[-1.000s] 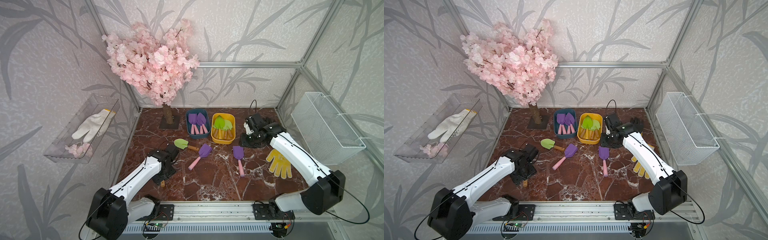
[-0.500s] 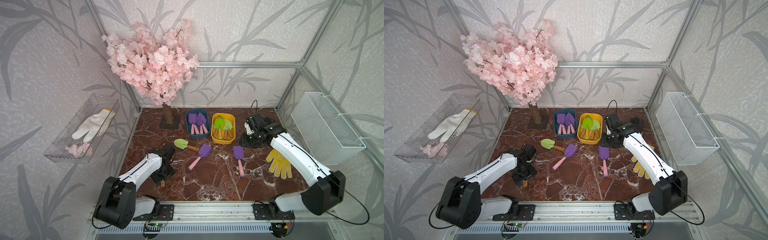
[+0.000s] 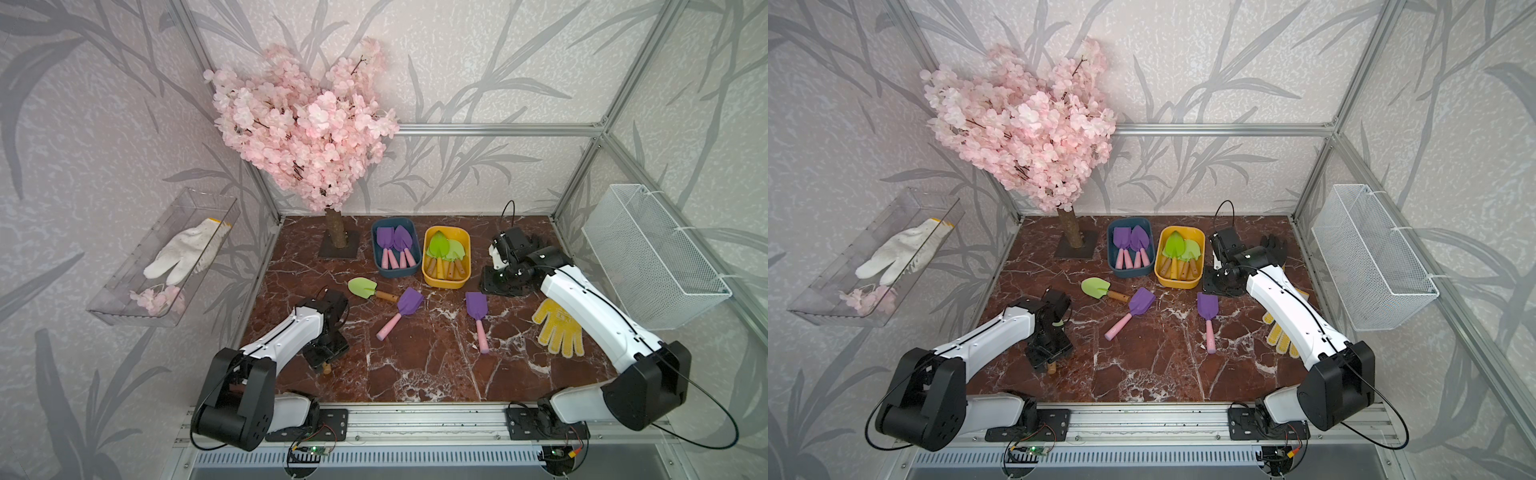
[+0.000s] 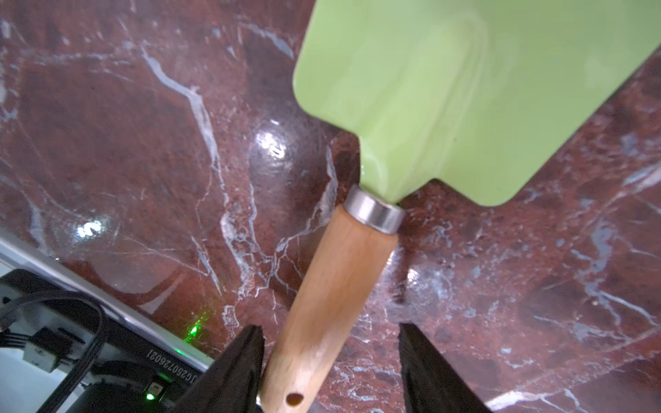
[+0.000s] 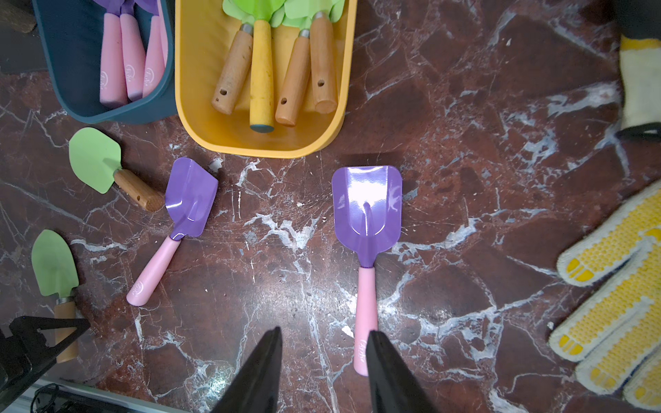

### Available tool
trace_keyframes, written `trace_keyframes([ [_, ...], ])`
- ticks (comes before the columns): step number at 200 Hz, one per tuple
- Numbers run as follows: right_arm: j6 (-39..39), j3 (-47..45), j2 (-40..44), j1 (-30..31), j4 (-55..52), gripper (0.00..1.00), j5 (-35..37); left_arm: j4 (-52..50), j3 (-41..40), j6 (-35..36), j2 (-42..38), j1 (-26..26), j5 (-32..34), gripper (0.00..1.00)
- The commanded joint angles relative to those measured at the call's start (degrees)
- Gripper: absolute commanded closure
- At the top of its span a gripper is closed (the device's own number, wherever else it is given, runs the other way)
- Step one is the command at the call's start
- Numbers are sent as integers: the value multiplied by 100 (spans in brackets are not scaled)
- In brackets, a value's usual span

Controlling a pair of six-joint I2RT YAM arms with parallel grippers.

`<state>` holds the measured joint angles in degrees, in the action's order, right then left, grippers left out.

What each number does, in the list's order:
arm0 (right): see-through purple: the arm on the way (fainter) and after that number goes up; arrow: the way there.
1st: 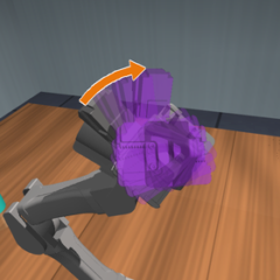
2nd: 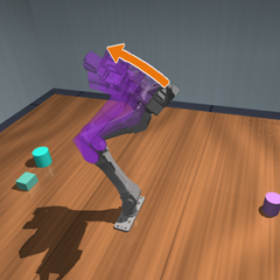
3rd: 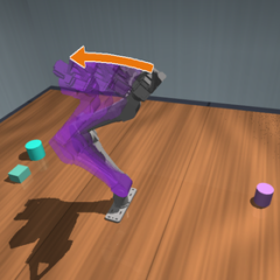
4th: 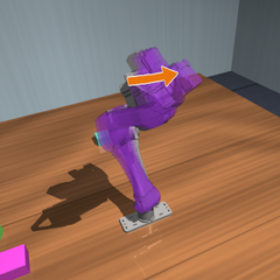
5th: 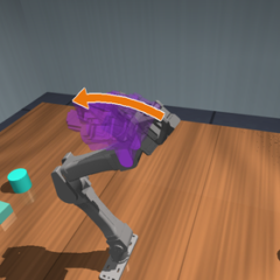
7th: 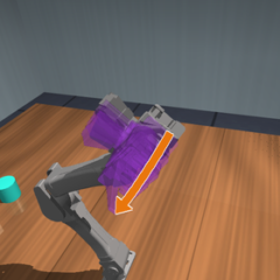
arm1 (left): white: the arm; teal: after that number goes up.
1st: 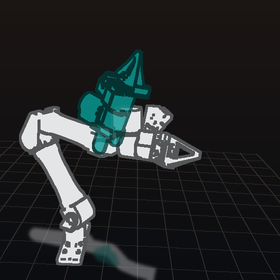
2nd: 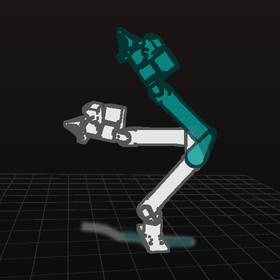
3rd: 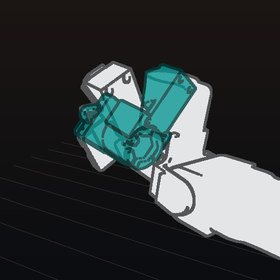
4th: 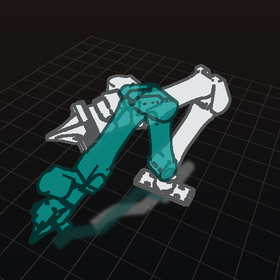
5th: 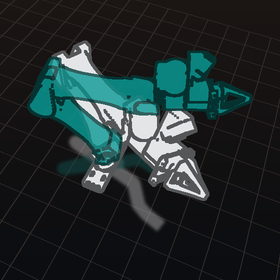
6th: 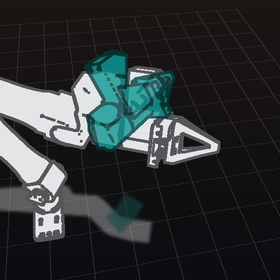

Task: Sort the small shovels by color and place them into the storage box
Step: Pick up the shovel from the center of the board.

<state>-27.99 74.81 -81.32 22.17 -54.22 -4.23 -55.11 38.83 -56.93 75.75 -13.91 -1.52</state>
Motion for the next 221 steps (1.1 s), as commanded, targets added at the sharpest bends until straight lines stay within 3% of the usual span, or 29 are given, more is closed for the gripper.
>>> trace_keyframes([
  [1,13,-63,11,-29,50,57,-17,-9,-3,121,71,85,71,38],
  [37,21,-63,-11,-29,43,57,1,102,-24,217,169,160,58,41],
  [128,4,-68,-86,-30,102,57,-42,89,28,353,151,222,110,60],
  [221,-14,-10,-139,-39,108,57,-75,346,-124,418,232,240,-70,70],
])
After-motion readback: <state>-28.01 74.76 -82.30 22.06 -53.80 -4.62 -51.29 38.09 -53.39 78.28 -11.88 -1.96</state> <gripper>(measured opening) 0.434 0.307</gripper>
